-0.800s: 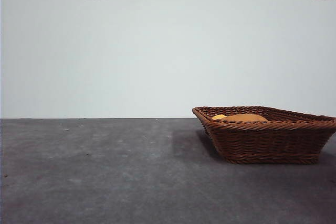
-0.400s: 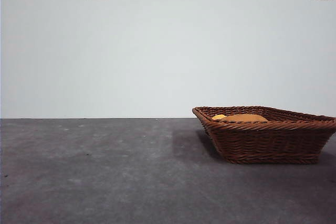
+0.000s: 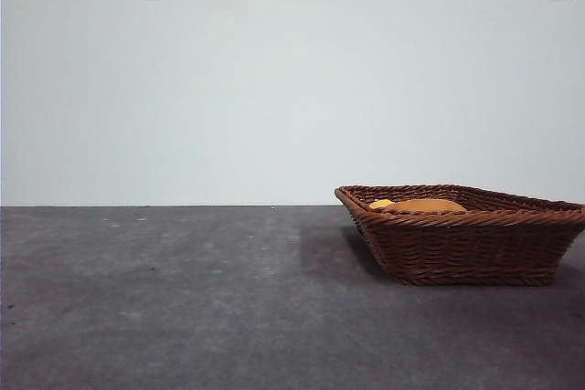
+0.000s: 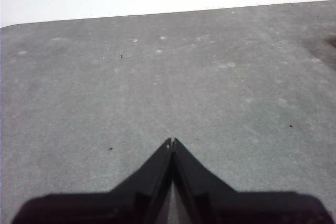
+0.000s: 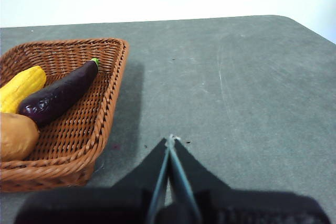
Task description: Help me put the vegetables on the table into the basket
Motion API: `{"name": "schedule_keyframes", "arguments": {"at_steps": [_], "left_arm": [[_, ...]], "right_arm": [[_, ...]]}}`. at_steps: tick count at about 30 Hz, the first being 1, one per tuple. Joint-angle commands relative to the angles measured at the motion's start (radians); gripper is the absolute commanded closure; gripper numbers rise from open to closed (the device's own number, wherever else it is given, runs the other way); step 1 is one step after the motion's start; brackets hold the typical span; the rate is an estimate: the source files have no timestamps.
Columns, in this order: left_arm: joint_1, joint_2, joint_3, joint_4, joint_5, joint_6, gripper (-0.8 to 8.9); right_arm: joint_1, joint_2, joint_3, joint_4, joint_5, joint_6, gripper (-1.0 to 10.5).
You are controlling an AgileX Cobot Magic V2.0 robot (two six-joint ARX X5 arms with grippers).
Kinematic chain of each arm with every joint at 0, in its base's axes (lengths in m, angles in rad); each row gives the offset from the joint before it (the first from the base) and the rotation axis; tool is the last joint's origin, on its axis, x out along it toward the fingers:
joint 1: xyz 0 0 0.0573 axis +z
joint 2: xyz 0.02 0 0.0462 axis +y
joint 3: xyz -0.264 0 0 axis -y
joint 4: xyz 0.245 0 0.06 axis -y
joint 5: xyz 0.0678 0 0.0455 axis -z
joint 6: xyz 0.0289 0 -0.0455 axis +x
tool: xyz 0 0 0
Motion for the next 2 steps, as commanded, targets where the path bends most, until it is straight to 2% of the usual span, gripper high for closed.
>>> {"name": "schedule_keyframes", "arguments": {"at_steps": [1, 2], "left_arm": [[0.003, 0.000, -0.010, 0.006, 0.005, -0.003, 8.17], [0.003, 0.000, -0.010, 0.006, 0.005, -0.003, 8.17]], "right_arm": [[-0.001, -0.002, -0.010, 0.006, 0.001, 0.010, 9.5], [-0.001, -0.002, -0.010, 0.006, 0.001, 0.010, 9.5]]}}
